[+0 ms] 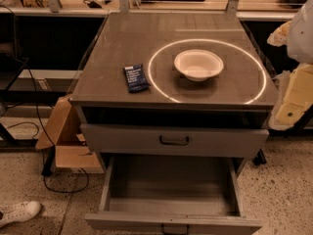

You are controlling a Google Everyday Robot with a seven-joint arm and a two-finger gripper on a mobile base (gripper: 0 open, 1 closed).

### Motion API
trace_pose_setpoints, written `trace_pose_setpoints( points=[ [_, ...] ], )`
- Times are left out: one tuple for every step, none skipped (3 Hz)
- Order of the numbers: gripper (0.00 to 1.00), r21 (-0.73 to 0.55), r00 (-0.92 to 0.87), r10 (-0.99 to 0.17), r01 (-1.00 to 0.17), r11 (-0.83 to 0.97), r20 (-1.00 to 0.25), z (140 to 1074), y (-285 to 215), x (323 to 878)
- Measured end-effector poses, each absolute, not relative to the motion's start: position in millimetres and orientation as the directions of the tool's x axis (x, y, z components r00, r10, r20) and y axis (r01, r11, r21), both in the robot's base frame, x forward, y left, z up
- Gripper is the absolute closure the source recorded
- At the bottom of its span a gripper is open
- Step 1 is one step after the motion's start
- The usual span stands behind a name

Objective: Close middle drawer

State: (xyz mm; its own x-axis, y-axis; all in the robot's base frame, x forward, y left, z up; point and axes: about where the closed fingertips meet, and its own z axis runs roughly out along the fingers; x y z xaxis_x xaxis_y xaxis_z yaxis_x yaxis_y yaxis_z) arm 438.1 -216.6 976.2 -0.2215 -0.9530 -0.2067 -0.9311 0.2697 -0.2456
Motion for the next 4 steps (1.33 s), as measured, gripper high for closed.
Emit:
trace_pose_setpoints(
  points=[
    [0.0,-0.246,-0.221,-0.953,-0.931,0.27,-0.207,976.2,-216.6,438.1],
    [0.06,-0.246,-0.221,-0.953,-0.931,0.27,-0.207,976.2,-216.6,438.1],
    [0.37,-0.246,-0.221,-0.953,-0.931,0.27,-0.207,976.2,-216.6,438.1],
    [0.61,-0.246,-0.221,-0.953,-0.931,0.27,-0.207,976.2,-216.6,438.1]
  ],
)
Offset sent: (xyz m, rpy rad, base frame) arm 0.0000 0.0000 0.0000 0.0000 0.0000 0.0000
